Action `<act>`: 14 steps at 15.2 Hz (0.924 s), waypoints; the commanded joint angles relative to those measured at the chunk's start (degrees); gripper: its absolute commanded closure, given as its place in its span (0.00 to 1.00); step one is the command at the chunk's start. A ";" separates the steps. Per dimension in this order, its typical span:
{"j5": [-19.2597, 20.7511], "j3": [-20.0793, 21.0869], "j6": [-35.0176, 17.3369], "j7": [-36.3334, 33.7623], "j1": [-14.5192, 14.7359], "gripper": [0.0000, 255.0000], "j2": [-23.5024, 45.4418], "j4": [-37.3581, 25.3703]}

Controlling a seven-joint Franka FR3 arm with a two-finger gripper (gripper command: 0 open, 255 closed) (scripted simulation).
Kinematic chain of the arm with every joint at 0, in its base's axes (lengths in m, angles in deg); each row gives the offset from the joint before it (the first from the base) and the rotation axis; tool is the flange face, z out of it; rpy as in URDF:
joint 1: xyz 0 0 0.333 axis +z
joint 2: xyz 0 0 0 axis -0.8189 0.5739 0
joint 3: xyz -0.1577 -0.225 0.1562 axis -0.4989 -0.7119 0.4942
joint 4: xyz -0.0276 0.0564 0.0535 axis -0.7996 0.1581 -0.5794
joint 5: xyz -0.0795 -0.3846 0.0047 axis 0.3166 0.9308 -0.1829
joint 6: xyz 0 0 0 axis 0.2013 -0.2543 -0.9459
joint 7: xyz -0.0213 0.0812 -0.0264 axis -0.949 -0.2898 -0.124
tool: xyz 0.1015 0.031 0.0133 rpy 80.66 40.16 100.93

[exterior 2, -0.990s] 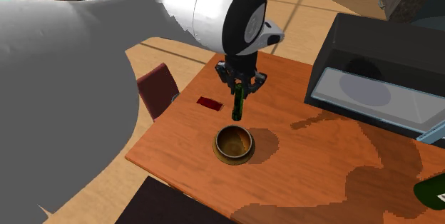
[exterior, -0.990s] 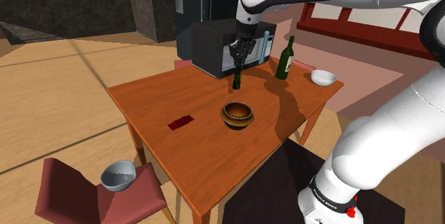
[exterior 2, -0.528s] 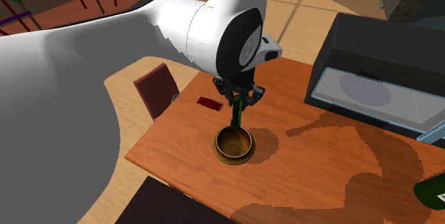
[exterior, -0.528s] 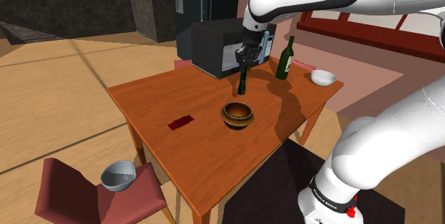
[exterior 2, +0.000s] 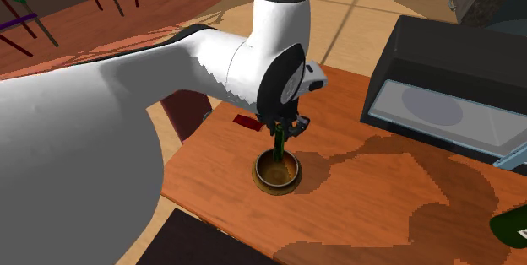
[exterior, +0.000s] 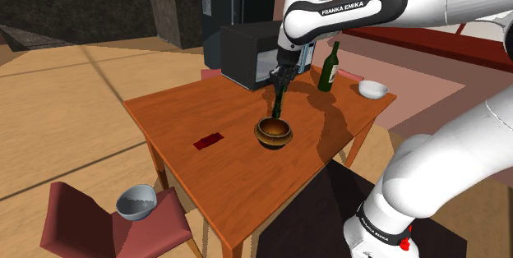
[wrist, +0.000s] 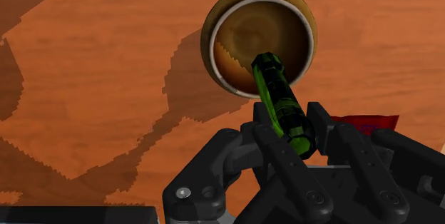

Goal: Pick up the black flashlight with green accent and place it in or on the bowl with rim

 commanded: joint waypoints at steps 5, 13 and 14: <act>0.05 -0.14 -4.68 -0.04 -0.03 1.00 1.11 3.53; 0.07 -0.25 -7.89 -0.05 -0.05 1.00 2.05 5.80; 0.07 -0.25 -7.89 -0.05 -0.05 1.00 2.05 5.80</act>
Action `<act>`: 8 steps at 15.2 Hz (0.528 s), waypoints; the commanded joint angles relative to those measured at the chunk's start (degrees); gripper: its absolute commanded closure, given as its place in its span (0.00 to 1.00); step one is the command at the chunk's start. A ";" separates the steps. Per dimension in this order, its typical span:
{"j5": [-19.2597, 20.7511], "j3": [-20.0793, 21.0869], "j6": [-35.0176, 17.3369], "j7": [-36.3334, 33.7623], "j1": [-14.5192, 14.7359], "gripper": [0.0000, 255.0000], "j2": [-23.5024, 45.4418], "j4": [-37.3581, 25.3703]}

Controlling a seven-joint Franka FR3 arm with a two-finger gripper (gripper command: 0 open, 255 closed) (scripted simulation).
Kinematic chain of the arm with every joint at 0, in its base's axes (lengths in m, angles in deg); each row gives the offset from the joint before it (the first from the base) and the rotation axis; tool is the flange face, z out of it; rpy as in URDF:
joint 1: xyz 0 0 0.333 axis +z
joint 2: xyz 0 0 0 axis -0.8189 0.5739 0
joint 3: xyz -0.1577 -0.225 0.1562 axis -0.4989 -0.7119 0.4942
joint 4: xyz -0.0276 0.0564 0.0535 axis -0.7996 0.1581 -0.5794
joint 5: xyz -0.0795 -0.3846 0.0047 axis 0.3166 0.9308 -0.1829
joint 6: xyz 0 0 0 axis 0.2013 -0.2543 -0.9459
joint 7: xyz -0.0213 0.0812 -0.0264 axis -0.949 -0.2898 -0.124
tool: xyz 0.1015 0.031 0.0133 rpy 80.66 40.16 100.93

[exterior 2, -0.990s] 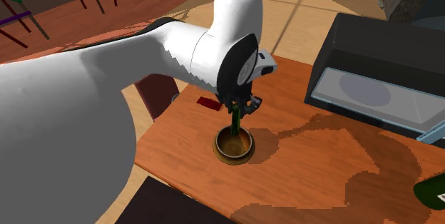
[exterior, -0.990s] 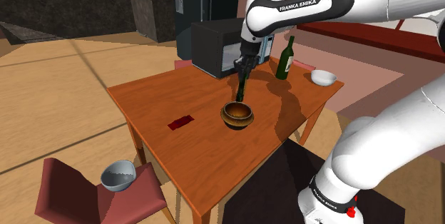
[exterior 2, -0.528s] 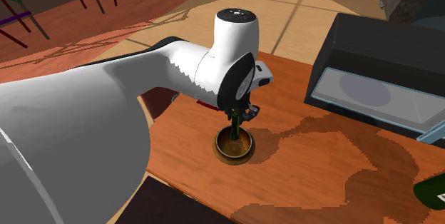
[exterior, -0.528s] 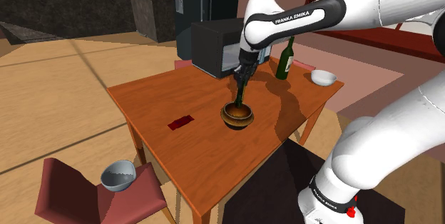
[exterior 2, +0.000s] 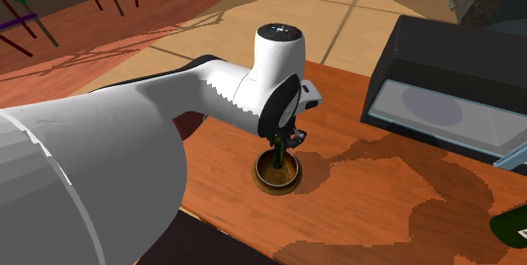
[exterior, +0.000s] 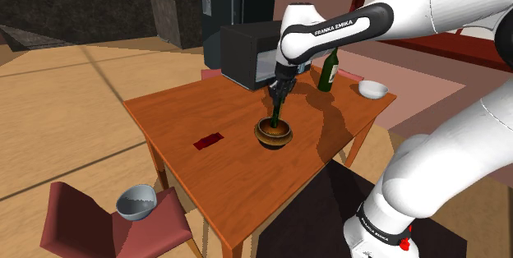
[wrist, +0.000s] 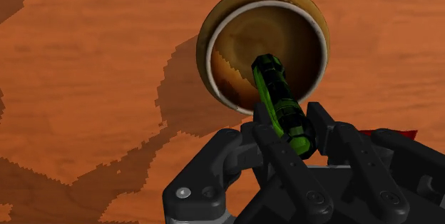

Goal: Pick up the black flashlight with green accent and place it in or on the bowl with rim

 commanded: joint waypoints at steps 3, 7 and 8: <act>0.00 0.00 -0.03 0.00 0.00 0.00 0.01 0.00; 0.00 0.00 -0.03 0.00 0.00 0.00 0.01 0.01; 0.00 0.00 -0.03 0.00 0.00 0.00 0.01 0.01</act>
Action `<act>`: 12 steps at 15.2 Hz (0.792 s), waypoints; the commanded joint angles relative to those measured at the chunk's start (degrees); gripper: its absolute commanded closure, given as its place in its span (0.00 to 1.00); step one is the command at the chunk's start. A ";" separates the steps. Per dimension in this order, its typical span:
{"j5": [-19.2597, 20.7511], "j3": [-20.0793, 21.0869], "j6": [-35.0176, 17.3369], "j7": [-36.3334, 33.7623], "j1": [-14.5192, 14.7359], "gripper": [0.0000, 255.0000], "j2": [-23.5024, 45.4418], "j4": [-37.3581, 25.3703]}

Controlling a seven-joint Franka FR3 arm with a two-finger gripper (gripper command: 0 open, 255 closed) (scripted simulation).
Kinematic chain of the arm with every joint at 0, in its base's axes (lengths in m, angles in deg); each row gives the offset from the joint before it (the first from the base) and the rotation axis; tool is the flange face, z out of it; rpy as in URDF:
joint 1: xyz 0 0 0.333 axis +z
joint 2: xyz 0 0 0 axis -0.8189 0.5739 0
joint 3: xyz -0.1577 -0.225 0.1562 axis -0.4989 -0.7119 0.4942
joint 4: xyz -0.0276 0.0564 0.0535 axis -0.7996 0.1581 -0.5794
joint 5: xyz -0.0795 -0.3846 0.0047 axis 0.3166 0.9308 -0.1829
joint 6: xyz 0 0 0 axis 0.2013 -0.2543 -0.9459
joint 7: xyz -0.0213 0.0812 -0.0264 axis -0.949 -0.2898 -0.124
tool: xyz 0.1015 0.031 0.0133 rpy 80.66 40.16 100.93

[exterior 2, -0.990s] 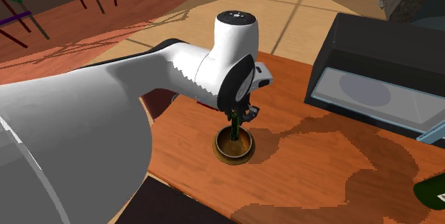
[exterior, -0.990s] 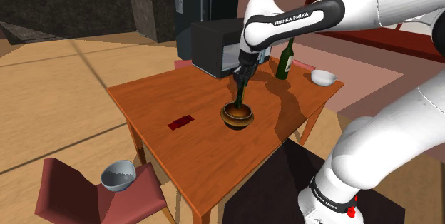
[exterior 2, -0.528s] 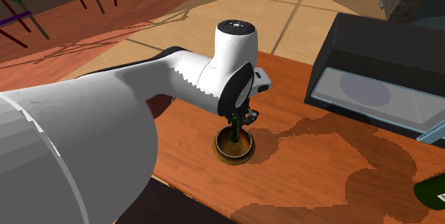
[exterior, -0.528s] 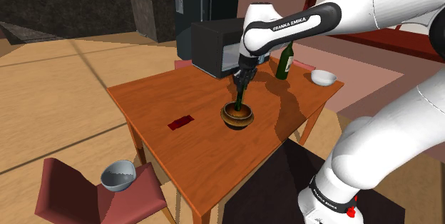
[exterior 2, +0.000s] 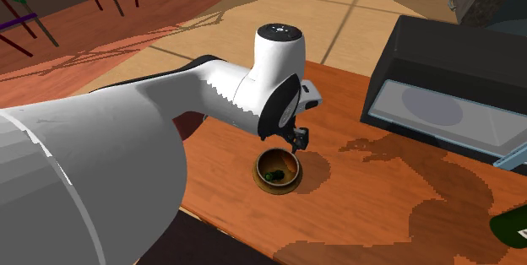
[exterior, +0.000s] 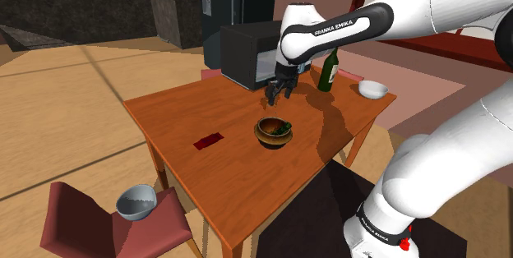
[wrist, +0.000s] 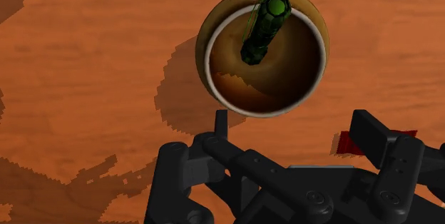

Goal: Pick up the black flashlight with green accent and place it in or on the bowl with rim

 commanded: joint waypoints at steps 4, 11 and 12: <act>-0.02 0.32 7.66 -0.07 0.05 0.00 -2.67 -4.99; -0.02 0.32 7.66 -0.07 0.05 0.00 -2.67 -4.99; -0.02 0.32 7.66 -0.07 0.05 0.00 -2.67 -4.99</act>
